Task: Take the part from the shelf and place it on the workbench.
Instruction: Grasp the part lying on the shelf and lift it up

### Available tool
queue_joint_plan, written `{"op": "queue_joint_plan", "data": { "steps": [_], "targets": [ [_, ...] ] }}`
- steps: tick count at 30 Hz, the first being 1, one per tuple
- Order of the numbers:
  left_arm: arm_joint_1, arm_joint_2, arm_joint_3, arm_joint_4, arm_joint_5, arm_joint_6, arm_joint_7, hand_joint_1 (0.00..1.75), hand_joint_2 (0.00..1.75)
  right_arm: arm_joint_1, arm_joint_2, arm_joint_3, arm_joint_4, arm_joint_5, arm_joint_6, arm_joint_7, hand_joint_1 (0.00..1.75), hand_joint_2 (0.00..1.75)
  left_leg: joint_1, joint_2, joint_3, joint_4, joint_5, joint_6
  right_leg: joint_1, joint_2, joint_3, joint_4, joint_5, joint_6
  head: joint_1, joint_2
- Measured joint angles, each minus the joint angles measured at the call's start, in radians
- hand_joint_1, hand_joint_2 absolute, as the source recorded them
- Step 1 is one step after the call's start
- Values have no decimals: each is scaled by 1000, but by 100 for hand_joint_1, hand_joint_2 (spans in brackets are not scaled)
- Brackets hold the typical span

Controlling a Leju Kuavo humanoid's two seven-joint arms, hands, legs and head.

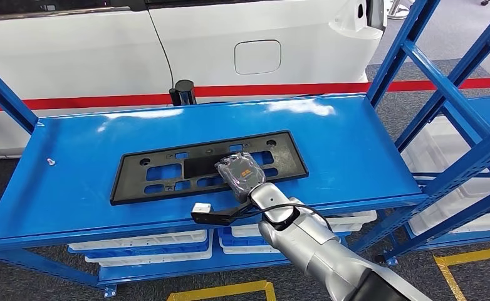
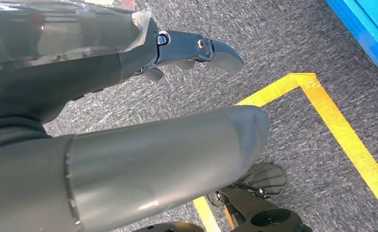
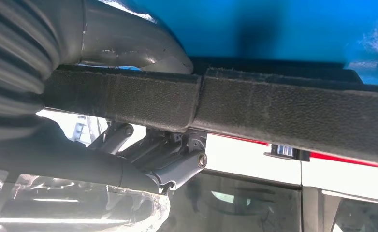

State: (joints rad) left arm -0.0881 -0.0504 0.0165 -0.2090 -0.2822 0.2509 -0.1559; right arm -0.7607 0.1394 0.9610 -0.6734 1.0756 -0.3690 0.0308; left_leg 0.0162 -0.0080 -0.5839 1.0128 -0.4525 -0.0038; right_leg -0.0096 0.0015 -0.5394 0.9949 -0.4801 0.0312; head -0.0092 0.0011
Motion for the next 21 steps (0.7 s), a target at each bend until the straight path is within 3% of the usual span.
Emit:
{"op": "queue_joint_plan", "data": {
  "steps": [2,7,10,16,21],
  "targets": [
    [0,0,-2,0,-1,-10,-12,0,175,1,-1,-3,-2,-3,-1,-2,175,175,0,0,0,0,0,0,0,0,0,0,0,0,0,0],
    [0,1,-16,0,-6,-12,-18,0,175,9,-10,-23,-30,-56,-1,-21,175,175,0,0,0,0,0,0,0,0,0,0,0,0,0,0],
    [0,1,-17,0,1,-4,-1,0,175,26,-19,-65,-96,-171,-7,-67,175,175,0,0,0,0,0,0,0,0,0,0,0,0,0,0],
    [4,2,-17,0,20,-32,16,0,175,100,-67,-206,-410,-424,-30,-171,175,175,0,-1,-1,0,0,0,0,0,-1,0,0,0,0,0],
    [18,5,-17,1,22,-23,12,0,175,164,-148,-321,-734,-300,-130,-186,175,175,-1,-1,-4,0,0,1,0,-1,-3,0,0,0,0,0]
  ]
}}
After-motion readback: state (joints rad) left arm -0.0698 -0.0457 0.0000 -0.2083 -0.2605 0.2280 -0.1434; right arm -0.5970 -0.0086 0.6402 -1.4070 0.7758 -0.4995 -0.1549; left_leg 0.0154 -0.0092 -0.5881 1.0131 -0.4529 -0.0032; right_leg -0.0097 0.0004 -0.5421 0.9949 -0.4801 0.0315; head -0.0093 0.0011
